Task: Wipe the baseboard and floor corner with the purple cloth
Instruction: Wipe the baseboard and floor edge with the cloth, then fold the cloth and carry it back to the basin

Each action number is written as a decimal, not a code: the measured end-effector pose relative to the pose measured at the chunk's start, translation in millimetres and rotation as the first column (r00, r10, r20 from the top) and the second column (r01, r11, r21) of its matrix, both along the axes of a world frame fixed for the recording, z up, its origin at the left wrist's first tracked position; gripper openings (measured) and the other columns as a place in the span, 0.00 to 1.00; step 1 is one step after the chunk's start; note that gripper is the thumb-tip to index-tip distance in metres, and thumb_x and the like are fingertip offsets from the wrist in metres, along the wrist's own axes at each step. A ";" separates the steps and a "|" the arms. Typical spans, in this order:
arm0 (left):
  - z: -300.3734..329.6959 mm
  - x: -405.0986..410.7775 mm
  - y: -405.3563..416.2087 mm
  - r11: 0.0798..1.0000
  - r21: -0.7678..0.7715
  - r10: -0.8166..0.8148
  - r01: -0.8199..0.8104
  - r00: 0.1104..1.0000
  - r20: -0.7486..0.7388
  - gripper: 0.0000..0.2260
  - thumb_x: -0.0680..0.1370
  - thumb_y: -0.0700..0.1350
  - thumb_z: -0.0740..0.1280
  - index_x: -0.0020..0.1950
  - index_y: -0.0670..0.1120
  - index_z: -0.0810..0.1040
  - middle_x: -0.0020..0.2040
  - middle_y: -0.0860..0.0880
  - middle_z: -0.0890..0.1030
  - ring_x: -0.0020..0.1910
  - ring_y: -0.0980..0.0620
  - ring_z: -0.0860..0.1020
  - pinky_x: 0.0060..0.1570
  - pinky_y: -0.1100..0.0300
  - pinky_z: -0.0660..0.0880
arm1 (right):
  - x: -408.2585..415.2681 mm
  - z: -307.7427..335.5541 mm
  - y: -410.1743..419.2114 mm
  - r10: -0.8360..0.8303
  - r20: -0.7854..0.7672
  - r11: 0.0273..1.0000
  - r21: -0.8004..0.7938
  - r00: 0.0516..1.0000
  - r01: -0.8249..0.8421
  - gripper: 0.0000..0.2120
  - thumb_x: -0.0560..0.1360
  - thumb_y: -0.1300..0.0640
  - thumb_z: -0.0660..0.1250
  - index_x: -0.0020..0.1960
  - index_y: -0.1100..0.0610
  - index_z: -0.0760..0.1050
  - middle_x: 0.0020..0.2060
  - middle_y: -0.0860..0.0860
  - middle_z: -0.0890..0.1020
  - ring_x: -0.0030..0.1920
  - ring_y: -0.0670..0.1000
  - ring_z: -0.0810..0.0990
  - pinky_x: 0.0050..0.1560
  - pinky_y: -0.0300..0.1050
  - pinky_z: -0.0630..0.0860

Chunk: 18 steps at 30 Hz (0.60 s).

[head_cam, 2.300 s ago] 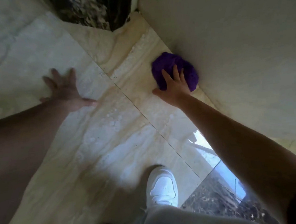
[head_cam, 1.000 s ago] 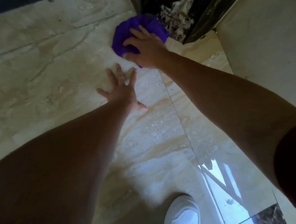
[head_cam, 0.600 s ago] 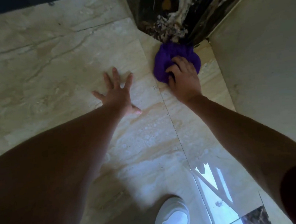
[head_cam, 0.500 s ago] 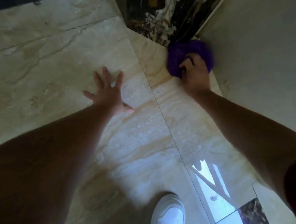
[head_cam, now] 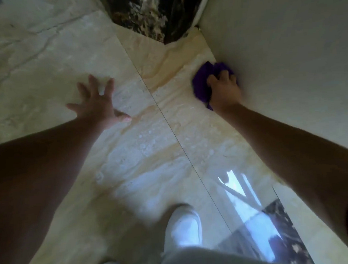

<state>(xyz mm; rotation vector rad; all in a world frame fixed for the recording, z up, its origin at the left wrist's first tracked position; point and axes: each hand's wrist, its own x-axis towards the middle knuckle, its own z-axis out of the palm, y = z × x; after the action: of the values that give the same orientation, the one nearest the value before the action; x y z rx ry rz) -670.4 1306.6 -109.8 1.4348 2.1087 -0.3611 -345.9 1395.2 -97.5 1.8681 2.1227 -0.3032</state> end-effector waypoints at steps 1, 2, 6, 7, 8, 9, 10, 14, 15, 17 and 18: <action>7.2 3.7 -4.1 0.999 0.011 0.050 -0.050 0.998 -0.033 0.48 0.72 0.64 0.72 0.82 0.55 0.46 0.83 0.40 0.41 0.81 0.32 0.43 0.68 0.20 0.52 | 7.2 7.3 -5.4 -0.064 0.002 0.996 -0.057 0.998 0.064 0.18 0.74 0.60 0.69 0.63 0.55 0.73 0.66 0.62 0.72 0.65 0.67 0.72 0.60 0.58 0.75; 18.5 11.7 -12.8 0.997 0.019 0.079 -0.078 0.996 -0.046 0.44 0.75 0.62 0.70 0.82 0.52 0.47 0.83 0.38 0.44 0.80 0.31 0.47 0.70 0.23 0.54 | 17.3 19.7 -15.4 -0.136 -0.017 0.985 -0.108 0.991 0.133 0.14 0.74 0.62 0.66 0.58 0.53 0.76 0.64 0.60 0.75 0.63 0.65 0.75 0.60 0.54 0.76; 106.6 61.1 -63.2 0.995 0.063 0.057 -0.076 0.962 0.266 0.38 0.80 0.57 0.67 0.82 0.47 0.52 0.82 0.39 0.56 0.77 0.36 0.64 0.72 0.42 0.66 | 34.0 106.3 -83.4 -0.420 -0.226 0.907 -0.144 0.879 0.396 0.14 0.67 0.65 0.61 0.44 0.48 0.76 0.53 0.54 0.82 0.51 0.56 0.81 0.46 0.41 0.73; 125.5 73.3 -71.1 0.996 0.034 0.070 -0.087 0.933 0.352 0.35 0.80 0.58 0.65 0.82 0.47 0.55 0.80 0.39 0.62 0.76 0.37 0.67 0.72 0.45 0.67 | 31.8 127.5 -100.6 -0.436 -0.280 0.900 -0.156 0.855 0.407 0.14 0.67 0.64 0.62 0.45 0.48 0.77 0.53 0.55 0.82 0.49 0.54 0.80 0.45 0.39 0.72; 150.7 86.4 -75.1 0.992 -0.033 0.128 -0.125 0.900 0.418 0.34 0.79 0.60 0.64 0.81 0.48 0.59 0.77 0.40 0.69 0.73 0.39 0.71 0.71 0.48 0.69 | 29.5 148.8 -117.2 -0.442 -0.324 0.897 -0.170 0.837 0.408 0.14 0.67 0.64 0.62 0.46 0.49 0.78 0.53 0.54 0.82 0.47 0.52 0.78 0.44 0.39 0.72; 182.1 102.7 -83.4 0.973 -0.132 0.231 -0.190 0.844 0.484 0.33 0.77 0.63 0.63 0.79 0.50 0.63 0.74 0.41 0.74 0.70 0.40 0.75 0.69 0.48 0.72 | 31.3 182.5 -141.2 -0.459 -0.350 0.888 -0.198 0.816 0.415 0.14 0.66 0.63 0.63 0.47 0.50 0.79 0.53 0.53 0.82 0.47 0.51 0.77 0.45 0.40 0.73; 202.7 115.6 -86.9 0.929 -0.240 0.368 -0.281 0.767 0.526 0.34 0.75 0.66 0.63 0.77 0.51 0.66 0.71 0.43 0.77 0.66 0.41 0.79 0.67 0.46 0.75 | 26.9 204.5 -154.8 -0.468 -0.385 0.884 -0.207 0.796 0.420 0.14 0.65 0.62 0.63 0.47 0.50 0.79 0.52 0.52 0.82 0.47 0.51 0.77 0.46 0.43 0.76; 318.8 176.9 -113.2 0.768 -0.564 0.637 -0.304 0.455 0.622 0.28 0.76 0.68 0.61 0.66 0.49 0.74 0.61 0.44 0.83 0.56 0.41 0.85 0.53 0.43 0.82 | 18.9 325.1 -224.4 -0.432 -0.519 0.892 -0.123 0.738 0.435 0.14 0.63 0.62 0.64 0.47 0.54 0.80 0.52 0.53 0.81 0.50 0.56 0.80 0.41 0.42 0.71; 351.3 189.2 -121.9 0.736 -0.619 0.674 -0.275 0.388 0.629 0.29 0.77 0.69 0.60 0.66 0.49 0.76 0.60 0.44 0.84 0.55 0.40 0.85 0.51 0.43 0.83 | 15.9 357.3 -242.8 -0.390 -0.551 0.902 -0.068 0.738 0.426 0.14 0.63 0.63 0.64 0.47 0.56 0.80 0.52 0.54 0.81 0.51 0.57 0.80 0.41 0.41 0.69; 397.0 206.7 -135.5 0.664 -0.711 0.747 -0.230 0.237 0.621 0.32 0.75 0.72 0.58 0.67 0.52 0.79 0.61 0.45 0.85 0.57 0.39 0.85 0.49 0.42 0.83 | 13.8 404.7 -270.0 -0.342 -0.597 0.897 0.022 0.726 0.441 0.14 0.63 0.64 0.65 0.47 0.56 0.81 0.51 0.54 0.81 0.51 0.58 0.80 0.39 0.41 0.70; 422.2 214.1 -145.0 0.660 -0.727 0.750 -0.187 0.202 0.629 0.33 0.75 0.73 0.57 0.68 0.52 0.79 0.63 0.45 0.84 0.60 0.39 0.83 0.48 0.43 0.82 | 16.2 429.5 -285.3 -0.350 -0.601 0.881 0.049 0.718 0.471 0.14 0.63 0.64 0.65 0.47 0.55 0.81 0.51 0.53 0.81 0.52 0.57 0.80 0.38 0.41 0.72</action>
<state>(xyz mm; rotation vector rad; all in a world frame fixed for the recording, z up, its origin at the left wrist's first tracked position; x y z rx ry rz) -456.4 1161.6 312.4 0.2984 1.1940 0.1678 -329.7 1109.9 332.0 2.6457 2.0955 -0.8978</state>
